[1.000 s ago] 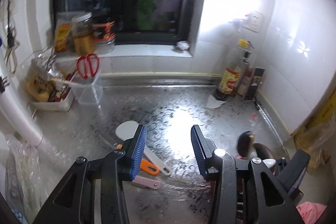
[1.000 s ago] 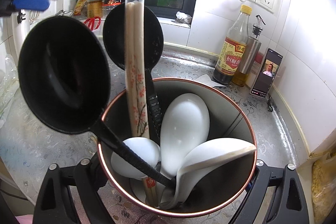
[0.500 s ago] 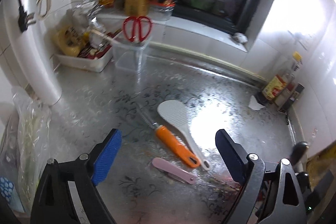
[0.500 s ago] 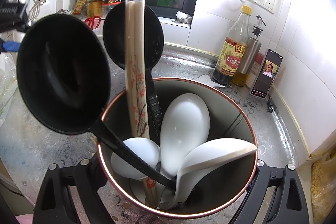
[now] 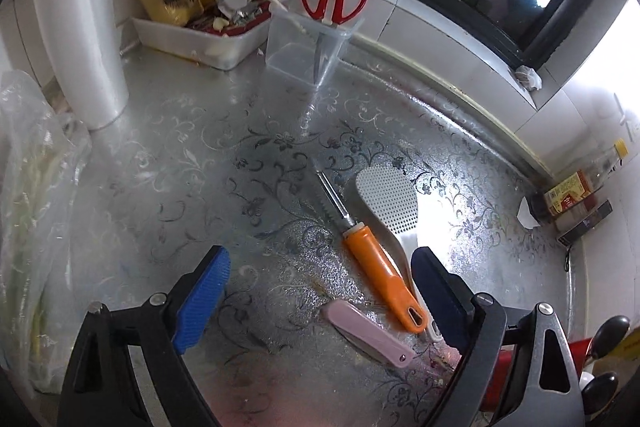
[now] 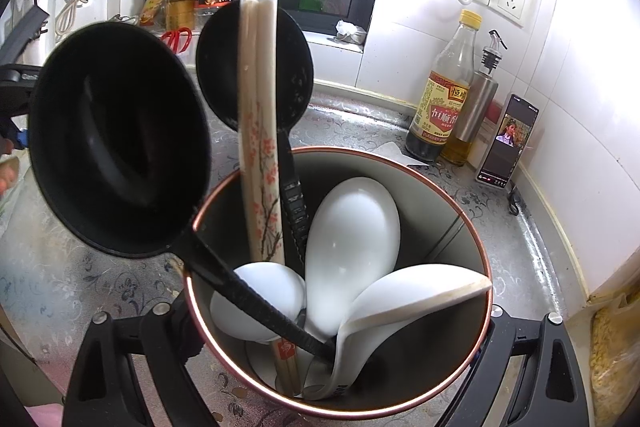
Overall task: Organize utensils
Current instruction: 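Lower the open left gripper toward the white rice paddle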
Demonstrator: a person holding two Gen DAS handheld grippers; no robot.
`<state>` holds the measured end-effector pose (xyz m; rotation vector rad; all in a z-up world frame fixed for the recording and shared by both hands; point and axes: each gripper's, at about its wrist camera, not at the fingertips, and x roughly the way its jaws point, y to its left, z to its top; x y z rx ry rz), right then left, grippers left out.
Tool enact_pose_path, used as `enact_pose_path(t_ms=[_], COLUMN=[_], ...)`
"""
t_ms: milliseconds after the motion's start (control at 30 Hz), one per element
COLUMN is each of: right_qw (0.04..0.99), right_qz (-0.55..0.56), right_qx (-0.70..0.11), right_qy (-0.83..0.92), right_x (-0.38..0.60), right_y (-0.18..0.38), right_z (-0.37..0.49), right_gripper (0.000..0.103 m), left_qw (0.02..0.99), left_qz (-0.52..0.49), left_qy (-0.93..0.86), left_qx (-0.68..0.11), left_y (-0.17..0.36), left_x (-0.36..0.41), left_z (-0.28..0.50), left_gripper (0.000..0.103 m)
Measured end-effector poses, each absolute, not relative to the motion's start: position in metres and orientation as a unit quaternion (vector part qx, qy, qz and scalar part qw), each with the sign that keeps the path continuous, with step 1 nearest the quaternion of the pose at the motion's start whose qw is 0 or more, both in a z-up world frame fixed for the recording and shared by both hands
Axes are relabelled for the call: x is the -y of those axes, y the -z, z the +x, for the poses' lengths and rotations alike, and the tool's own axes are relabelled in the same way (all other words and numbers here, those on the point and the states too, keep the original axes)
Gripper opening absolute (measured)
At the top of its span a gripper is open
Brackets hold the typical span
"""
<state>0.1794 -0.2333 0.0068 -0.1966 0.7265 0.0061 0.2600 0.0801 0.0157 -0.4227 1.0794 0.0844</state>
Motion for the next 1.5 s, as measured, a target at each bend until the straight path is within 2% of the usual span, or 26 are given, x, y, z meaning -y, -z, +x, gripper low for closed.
enact_pose_path(t_ms=[167, 433, 667, 1500], right_qw=[0.93, 0.929, 0.928, 0.926], right_qz=[-0.097, -0.099, -0.101, -0.107], right_qx=[-0.355, -0.357, -0.358, -0.361], right_qy=[-0.003, 0.0, 0.001, 0.004], right_x=[0.234, 0.234, 0.233, 0.23], right_y=[-0.007, -0.006, -0.005, -0.004], right_z=[0.179, 0.179, 0.179, 0.18], right_gripper=[0.096, 0.096, 0.096, 0.096], left_qw=[0.818, 0.81, 0.782, 0.731], left_qz=[-0.25, -0.325, -0.354, -0.342], left_qy=[-0.024, 0.041, 0.07, 0.098], left_qx=[-0.518, -0.487, -0.509, -0.583], left_y=[0.004, 0.008, 0.014, 0.042], left_x=[-0.09, -0.096, -0.092, -0.044], left_z=[0.275, 0.303, 0.328, 0.364], left_gripper=[0.092, 0.092, 0.092, 0.09])
